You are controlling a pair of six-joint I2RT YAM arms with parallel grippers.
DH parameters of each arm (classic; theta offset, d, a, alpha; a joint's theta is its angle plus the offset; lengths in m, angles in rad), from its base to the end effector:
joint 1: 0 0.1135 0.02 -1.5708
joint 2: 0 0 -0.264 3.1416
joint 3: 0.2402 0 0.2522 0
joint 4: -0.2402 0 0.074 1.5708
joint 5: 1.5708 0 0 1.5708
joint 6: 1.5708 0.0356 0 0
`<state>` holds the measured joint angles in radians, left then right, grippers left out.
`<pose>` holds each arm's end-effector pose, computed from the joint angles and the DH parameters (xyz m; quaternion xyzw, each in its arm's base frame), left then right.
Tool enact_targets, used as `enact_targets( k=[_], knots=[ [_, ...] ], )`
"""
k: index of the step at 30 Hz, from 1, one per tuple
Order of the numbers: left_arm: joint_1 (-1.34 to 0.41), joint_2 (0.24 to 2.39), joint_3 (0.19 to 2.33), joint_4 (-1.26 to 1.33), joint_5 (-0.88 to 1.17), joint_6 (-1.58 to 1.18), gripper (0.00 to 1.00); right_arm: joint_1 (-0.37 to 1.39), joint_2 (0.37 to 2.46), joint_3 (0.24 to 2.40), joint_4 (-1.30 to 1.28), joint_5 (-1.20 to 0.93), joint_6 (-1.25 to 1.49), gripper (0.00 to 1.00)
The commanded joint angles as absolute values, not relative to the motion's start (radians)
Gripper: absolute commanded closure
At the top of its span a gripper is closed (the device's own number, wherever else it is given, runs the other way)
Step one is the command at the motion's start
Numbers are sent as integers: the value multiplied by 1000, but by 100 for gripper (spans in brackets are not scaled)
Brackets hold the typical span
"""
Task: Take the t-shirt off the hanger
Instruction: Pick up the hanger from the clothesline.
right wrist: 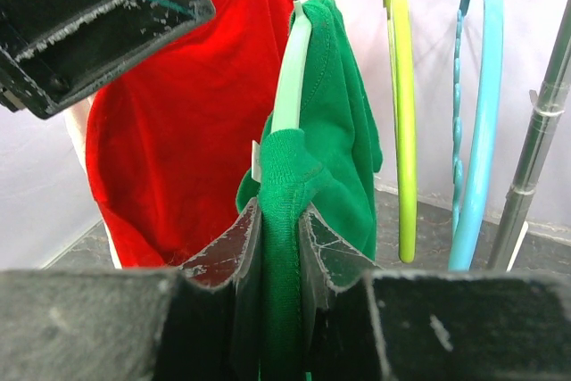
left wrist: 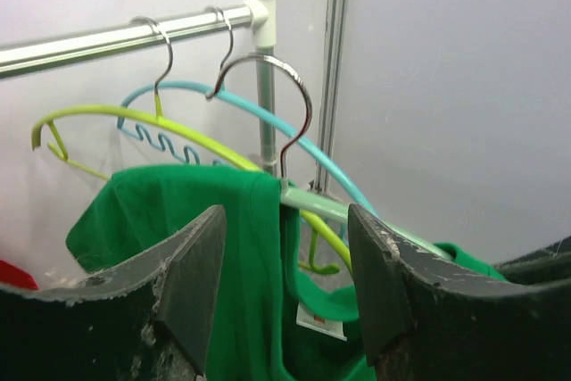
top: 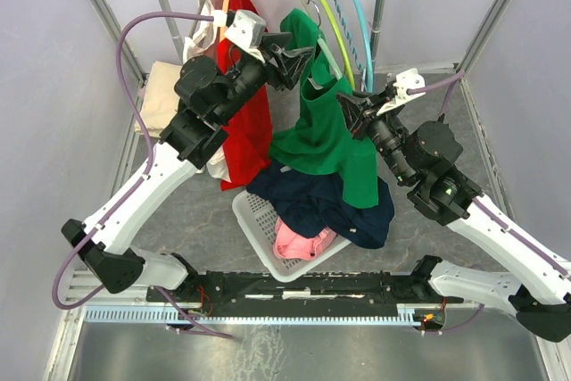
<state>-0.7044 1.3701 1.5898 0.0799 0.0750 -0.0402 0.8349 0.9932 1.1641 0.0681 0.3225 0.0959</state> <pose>0.2253 -0.1950 0.5165 0.2219 0.5510 -0.3133 0.7410 0.1505 0.1494 0.4610 -0.1025 0.6142 0.2597 0.7381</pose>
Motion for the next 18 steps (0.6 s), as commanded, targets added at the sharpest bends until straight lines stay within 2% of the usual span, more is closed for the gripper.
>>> enact_targets(
  k=[1, 8, 18],
  knots=[
    [-706, 1369, 1605, 230, 68, 3, 36, 831, 970, 1184, 188, 293, 80, 98],
    [-706, 1435, 1667, 234, 133, 12, 40, 831, 966, 1183, 188, 257, 94, 98],
    [-706, 1476, 1698, 224, 110, 22, 49, 831, 956, 1174, 204, 215, 129, 98]
  ],
)
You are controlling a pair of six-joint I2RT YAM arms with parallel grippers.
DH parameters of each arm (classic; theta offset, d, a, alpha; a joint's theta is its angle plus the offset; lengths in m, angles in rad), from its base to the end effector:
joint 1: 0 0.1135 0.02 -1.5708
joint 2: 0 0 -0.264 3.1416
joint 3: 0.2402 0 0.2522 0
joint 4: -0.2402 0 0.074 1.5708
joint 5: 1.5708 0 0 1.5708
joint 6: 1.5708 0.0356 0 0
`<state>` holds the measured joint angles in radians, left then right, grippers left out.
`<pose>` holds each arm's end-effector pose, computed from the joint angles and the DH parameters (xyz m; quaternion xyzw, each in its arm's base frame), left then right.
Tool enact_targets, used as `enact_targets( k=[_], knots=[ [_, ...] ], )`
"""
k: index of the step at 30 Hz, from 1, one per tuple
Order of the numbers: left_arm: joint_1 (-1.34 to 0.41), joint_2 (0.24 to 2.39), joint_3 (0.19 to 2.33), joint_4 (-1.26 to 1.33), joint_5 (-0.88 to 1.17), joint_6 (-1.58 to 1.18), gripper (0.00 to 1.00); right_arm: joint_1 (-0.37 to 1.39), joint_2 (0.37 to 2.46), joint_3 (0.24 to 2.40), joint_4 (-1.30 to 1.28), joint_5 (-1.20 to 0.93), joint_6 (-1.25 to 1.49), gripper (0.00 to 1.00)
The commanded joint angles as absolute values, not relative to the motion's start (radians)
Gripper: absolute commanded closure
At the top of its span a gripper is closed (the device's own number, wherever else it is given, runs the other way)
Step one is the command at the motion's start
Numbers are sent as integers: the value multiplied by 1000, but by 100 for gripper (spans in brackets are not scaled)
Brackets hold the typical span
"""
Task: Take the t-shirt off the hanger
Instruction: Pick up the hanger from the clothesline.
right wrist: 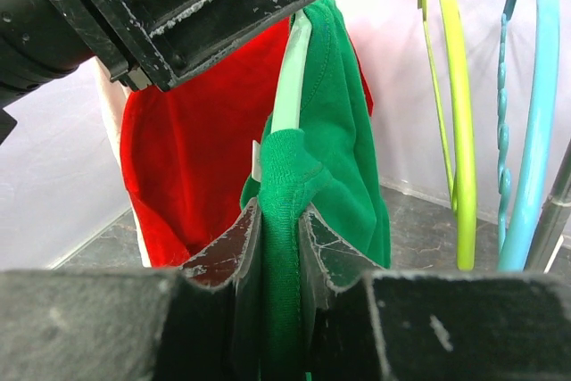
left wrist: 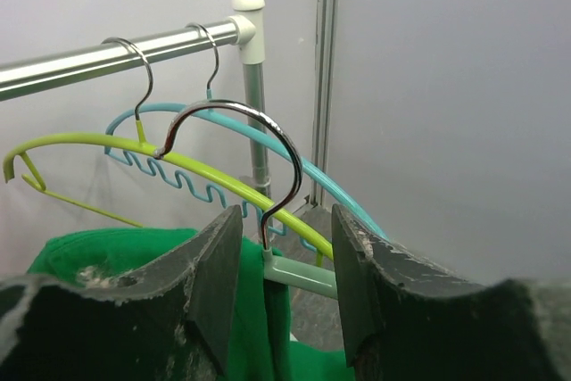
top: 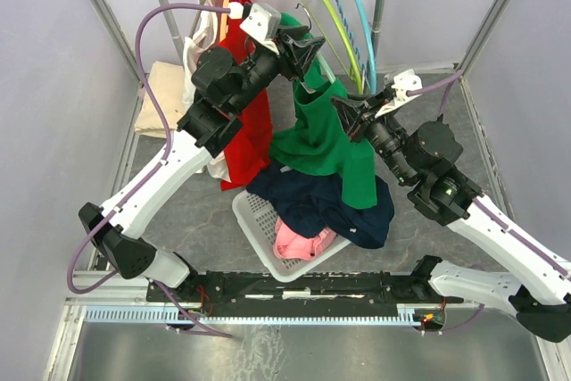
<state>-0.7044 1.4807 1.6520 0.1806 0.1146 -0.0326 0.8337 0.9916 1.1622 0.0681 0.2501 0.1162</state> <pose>0.2489 -0.2168 0.5150 0.2327 0.5241 -0.3255 0.7519 0.1491 0.1511 0.4608 -0.1234 0.6085 0.2882 0.7290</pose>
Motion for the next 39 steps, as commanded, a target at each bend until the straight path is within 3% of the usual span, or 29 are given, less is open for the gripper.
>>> enact_targets(
  k=[1, 8, 13, 21, 31, 33, 39],
  knots=[
    [-706, 1476, 1697, 226, 106, 23, 51, 831, 956, 1175, 204, 215, 131, 98],
    [-705, 1482, 1702, 231, 107, 24, 79, 831, 953, 1183, 190, 218, 143, 98],
    [-705, 1478, 1705, 232, 113, 25, 92, 831, 955, 1193, 179, 224, 147, 98],
    [-706, 1487, 1706, 227, 131, 12, 88, 831, 950, 1207, 185, 183, 162, 98],
    [-706, 1506, 1718, 216, 119, 16, 69, 831, 942, 1207, 184, 160, 165, 98],
    [-706, 1514, 1729, 204, 117, 15, 69, 831, 940, 1208, 182, 160, 163, 98],
    [-705, 1513, 1727, 198, 107, 15, 90, 831, 933, 1204, 178, 181, 159, 98]
  ],
)
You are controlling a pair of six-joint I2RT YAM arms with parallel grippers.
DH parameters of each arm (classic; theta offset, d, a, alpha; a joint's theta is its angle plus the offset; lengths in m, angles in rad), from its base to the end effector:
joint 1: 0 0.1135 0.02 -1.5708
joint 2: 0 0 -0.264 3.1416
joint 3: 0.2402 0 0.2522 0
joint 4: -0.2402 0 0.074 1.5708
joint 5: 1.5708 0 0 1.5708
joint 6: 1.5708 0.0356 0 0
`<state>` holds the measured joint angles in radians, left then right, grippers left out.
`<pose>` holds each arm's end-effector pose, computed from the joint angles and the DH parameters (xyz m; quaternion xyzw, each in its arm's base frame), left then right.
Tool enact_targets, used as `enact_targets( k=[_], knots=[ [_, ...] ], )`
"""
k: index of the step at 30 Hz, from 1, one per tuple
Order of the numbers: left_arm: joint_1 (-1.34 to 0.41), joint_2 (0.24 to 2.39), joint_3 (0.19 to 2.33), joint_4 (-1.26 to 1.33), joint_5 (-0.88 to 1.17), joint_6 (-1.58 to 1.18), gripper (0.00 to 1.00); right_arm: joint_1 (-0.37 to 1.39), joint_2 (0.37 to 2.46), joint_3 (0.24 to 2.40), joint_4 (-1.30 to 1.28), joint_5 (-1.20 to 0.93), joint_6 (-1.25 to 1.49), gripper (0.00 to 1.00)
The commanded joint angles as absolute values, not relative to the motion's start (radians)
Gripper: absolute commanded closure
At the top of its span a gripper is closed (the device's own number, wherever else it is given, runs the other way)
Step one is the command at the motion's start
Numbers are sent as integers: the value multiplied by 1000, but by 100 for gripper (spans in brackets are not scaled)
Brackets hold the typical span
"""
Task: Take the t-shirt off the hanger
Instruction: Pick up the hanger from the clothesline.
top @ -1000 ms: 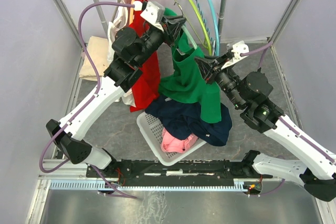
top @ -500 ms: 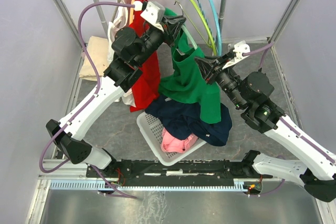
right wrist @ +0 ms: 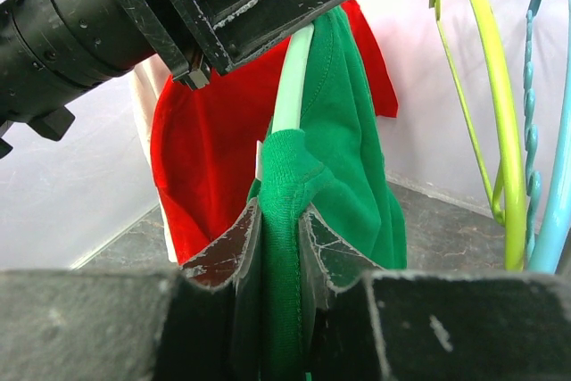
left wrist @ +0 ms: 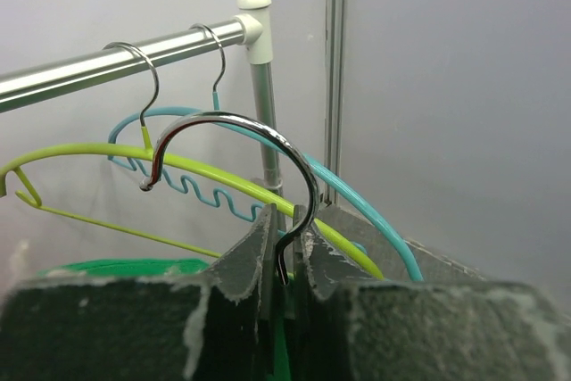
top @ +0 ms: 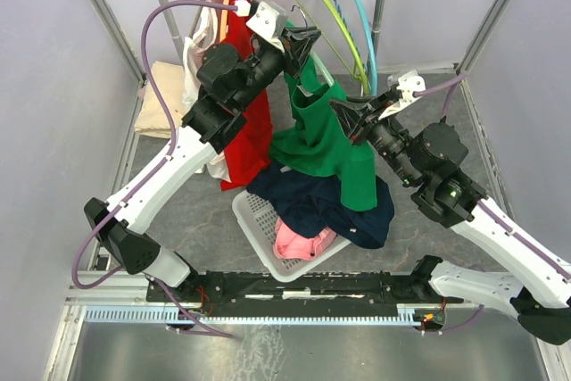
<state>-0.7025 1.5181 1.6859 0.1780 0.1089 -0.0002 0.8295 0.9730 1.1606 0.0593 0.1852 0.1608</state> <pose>0.2574 -0.2230 0.5143 0.2393 0.5237 -0.3106 0.7563 0.1443 0.1479 0.4630 -0.1319 0.6021 0.3232 0.7181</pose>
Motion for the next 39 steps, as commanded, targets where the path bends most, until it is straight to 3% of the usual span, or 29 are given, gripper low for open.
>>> enact_targets(
  k=[1, 5, 11, 15, 20, 29, 33, 34, 37, 39],
  knots=[
    [-706, 1512, 1727, 198, 107, 15, 91, 831, 933, 1206, 179, 186, 159, 98],
    [-705, 1508, 1726, 198, 115, 12, 90, 831, 935, 1208, 175, 202, 160, 98],
    [-706, 1493, 1702, 201, 113, 10, 60, 831, 928, 1207, 182, 217, 157, 98],
    [-706, 1478, 1677, 213, 97, 10, 56, 831, 925, 1205, 181, 219, 154, 98],
    [-706, 1481, 1677, 215, 95, 12, 63, 831, 920, 1202, 185, 220, 155, 98],
    [-706, 1500, 1705, 207, 111, 11, 95, 831, 922, 1204, 186, 209, 152, 98],
    [-706, 1509, 1737, 189, 87, 0, 97, 831, 929, 1216, 166, 210, 144, 97],
    [-706, 1516, 1759, 172, 67, -3, 97, 831, 934, 1226, 148, 213, 140, 89],
    [-706, 1548, 1848, 88, -31, -11, 97, 831, 950, 1271, 67, 224, 119, 52],
    [-706, 1570, 1910, 38, -83, -5, 97, 831, 957, 1299, 25, 233, 103, 40]
  ],
)
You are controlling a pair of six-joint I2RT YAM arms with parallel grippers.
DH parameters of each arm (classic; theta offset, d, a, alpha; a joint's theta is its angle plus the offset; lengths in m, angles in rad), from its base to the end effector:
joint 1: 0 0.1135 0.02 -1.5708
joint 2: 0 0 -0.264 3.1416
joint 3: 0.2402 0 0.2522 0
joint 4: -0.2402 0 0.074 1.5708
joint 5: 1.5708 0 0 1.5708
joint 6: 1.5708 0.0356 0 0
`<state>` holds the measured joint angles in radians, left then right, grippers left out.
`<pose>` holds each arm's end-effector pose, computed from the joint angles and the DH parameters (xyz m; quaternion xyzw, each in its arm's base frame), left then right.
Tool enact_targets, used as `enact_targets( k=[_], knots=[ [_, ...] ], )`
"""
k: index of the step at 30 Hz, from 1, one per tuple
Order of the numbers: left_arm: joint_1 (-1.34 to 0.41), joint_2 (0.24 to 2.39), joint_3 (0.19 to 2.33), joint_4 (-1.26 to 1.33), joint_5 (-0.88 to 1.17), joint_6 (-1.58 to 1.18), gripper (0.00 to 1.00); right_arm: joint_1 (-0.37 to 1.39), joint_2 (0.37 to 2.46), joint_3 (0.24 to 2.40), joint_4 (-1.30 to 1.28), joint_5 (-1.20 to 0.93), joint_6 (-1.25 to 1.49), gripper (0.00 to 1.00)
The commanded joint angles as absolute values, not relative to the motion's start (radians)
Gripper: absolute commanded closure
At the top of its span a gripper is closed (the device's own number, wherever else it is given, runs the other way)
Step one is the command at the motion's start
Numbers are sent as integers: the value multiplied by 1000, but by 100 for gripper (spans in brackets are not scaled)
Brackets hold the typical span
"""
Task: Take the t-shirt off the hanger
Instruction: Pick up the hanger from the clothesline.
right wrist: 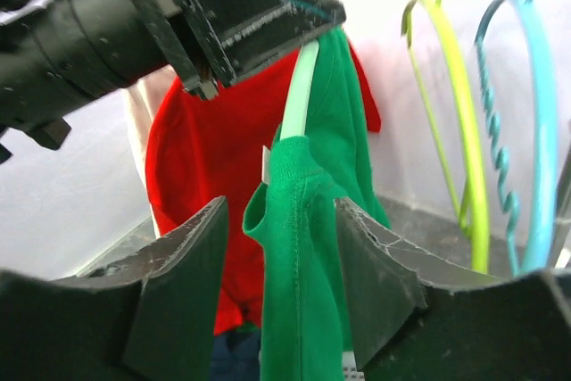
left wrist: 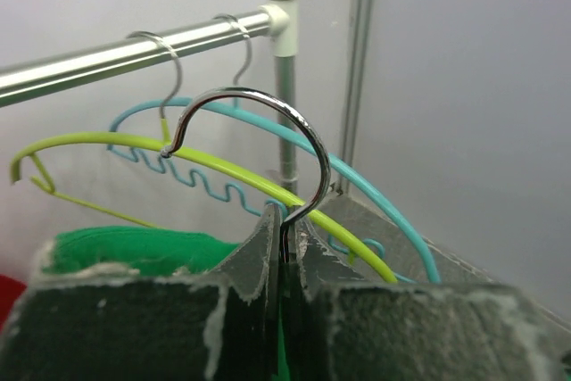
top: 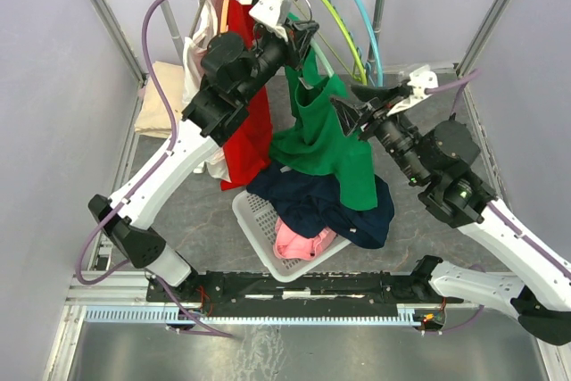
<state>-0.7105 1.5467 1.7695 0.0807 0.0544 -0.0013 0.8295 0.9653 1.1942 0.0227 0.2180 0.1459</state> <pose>0.2594 -0.2257 0.5228 0.2261 0.5474 -0.2958 0.7495 0.1407 0.1423 0.4717 -0.1232 0.6027 0.3092 0.7252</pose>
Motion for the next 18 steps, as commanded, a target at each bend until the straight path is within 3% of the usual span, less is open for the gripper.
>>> enact_targets(
  k=[1, 4, 11, 18],
  knots=[
    [-705, 1580, 1938, 14, -104, -1, 97, 831, 955, 1306, 9, 235, 98, 36],
    [-706, 1624, 2037, -63, -148, 19, 97, 831, 932, 1308, -15, 242, 87, 31],
    [-704, 1715, 2267, -189, -224, 64, 97, 831, 891, 1304, -108, 274, 46, 30],
    [-704, 1680, 2226, -159, -221, 68, 97, 831, 873, 1270, -171, 330, 27, 30]
  ],
)
